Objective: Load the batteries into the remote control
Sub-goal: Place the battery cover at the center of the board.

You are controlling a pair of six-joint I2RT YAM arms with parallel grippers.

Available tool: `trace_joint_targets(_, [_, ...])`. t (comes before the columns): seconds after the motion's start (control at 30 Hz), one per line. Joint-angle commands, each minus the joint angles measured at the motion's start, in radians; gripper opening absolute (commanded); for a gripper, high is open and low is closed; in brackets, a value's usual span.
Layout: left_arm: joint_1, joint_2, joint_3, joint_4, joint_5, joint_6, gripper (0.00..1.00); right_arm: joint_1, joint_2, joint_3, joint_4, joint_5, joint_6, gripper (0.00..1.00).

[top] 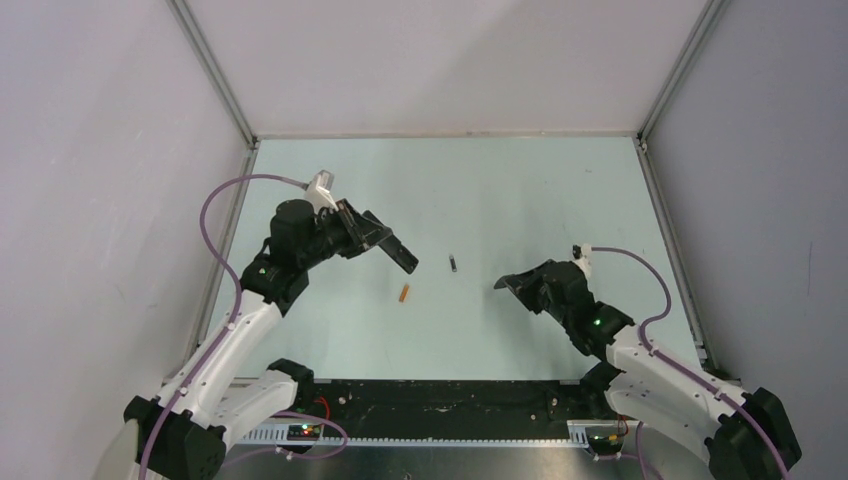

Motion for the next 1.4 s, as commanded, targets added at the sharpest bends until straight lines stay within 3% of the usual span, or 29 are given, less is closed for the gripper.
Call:
trace_joint_targets(0.0, [0.005, -0.021, 0.007, 0.019, 0.033, 0.017, 0.0, -0.042, 0.016, -0.046, 0.032, -0.011, 0.013, 0.0])
trace_joint_targets(0.27, [0.005, -0.027, 0.0, 0.018, 0.042, 0.013, 0.0, -0.081, 0.063, -0.048, -0.121, -0.006, -0.001, 0.01])
trace_joint_targets(0.53, [0.005, -0.031, 0.009, 0.018, 0.048, 0.011, 0.0, -0.086, 0.018, -0.054, -0.279, 0.003, 0.019, 0.13])
trace_joint_targets(0.6, [0.005, -0.032, 0.012, 0.018, 0.05, 0.006, 0.0, -0.086, -0.002, -0.055, -0.331, 0.006, 0.04, 0.25])
trace_joint_targets(0.7, [0.005, -0.036, 0.017, 0.019, 0.06, 0.0, 0.0, -0.086, -0.03, -0.054, -0.433, 0.021, 0.086, 0.56])
trace_joint_targets(0.77, [0.004, -0.039, 0.021, 0.018, 0.07, -0.003, 0.0, -0.086, -0.046, -0.054, -0.468, 0.035, 0.104, 0.68])
trace_joint_targets(0.83, [0.006, -0.038, 0.034, 0.018, 0.083, 0.002, 0.0, -0.085, -0.062, -0.046, -0.502, 0.057, 0.117, 0.72])
trace_joint_targets(0.97, [0.009, -0.033, 0.049, 0.019, 0.114, 0.015, 0.0, -0.083, -0.081, -0.012, -0.535, 0.109, 0.112, 0.74])
trace_joint_targets(1.13, [0.045, -0.033, 0.054, 0.019, 0.179, 0.054, 0.0, -0.08, -0.041, 0.086, -0.466, 0.099, -0.028, 0.72])
trace_joint_targets(1.37, [0.062, -0.031, 0.079, 0.019, 0.41, 0.241, 0.0, -0.032, 0.206, 0.267, -0.29, 0.074, -0.3, 0.67])
